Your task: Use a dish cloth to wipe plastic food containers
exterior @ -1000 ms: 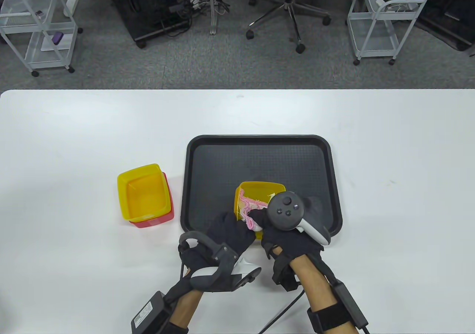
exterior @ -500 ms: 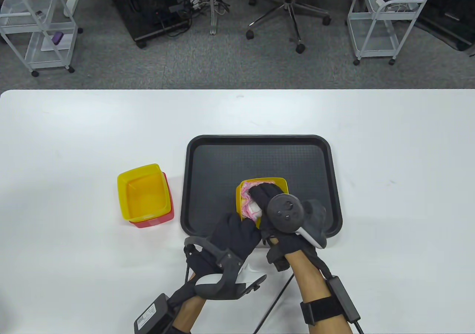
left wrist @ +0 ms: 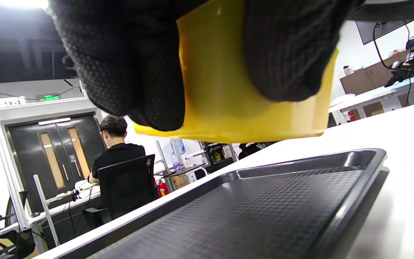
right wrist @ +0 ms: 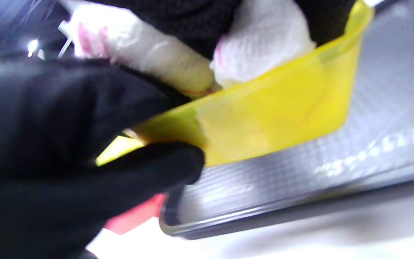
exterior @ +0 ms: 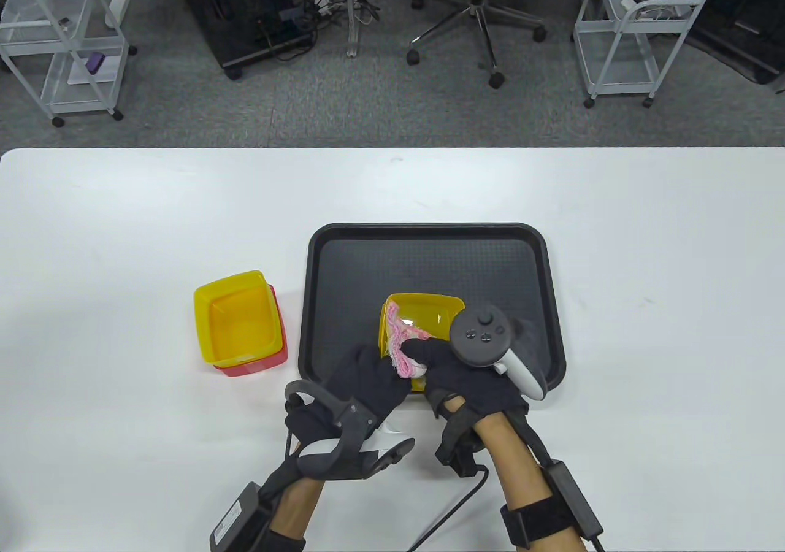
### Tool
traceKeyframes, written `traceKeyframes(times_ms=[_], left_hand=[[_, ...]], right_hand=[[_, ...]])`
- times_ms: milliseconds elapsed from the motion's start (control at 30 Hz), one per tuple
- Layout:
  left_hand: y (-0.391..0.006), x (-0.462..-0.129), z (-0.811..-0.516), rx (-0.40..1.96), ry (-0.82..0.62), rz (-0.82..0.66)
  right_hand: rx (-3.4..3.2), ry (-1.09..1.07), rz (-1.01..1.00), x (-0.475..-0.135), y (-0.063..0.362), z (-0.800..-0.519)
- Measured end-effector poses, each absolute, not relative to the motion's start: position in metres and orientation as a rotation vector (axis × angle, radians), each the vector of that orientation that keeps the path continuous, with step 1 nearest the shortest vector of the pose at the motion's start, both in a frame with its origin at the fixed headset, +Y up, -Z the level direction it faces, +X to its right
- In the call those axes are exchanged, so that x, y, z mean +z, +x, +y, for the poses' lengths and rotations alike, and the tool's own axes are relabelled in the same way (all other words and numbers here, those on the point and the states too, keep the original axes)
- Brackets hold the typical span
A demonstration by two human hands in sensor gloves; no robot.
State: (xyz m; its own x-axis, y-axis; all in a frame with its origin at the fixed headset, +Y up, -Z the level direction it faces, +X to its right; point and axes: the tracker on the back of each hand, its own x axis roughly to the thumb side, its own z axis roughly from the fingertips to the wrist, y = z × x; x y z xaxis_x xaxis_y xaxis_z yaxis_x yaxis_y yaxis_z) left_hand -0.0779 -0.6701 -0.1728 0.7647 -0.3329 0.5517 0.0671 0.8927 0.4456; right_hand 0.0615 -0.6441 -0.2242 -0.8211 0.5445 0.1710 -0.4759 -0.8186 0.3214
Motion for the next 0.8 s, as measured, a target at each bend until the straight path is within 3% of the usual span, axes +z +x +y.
traceKeyframes(times_ms=[200,367,433,667,800], left_hand=[[-0.072,-0.168,-0.666,-0.201,0.425,-0.691],[-0.064,-0.161,-0.662,-0.196,0.444,-0.712],[-0.062,-0.16,-0.66,-0.17,0.441,-0.714],[-0.071,-0.161,-0.657,-0.14,0.481,-0.675],[-0.082,-0.165,-0.653,-0.134,0.494,-0.666]], right_hand=[[3.037,0.532,0.035,-0.218,0.043,-0.64],[2.939,0.3,-0.165,-0.226,0.053,-0.638],[2.791,0.215,-0.135,-0.228,0.058,-0.639],[1.975,0.05,0.264,-0.23,0.078,-0.649],[1.803,-0.005,0.31,-0.226,0.082,-0.656]])
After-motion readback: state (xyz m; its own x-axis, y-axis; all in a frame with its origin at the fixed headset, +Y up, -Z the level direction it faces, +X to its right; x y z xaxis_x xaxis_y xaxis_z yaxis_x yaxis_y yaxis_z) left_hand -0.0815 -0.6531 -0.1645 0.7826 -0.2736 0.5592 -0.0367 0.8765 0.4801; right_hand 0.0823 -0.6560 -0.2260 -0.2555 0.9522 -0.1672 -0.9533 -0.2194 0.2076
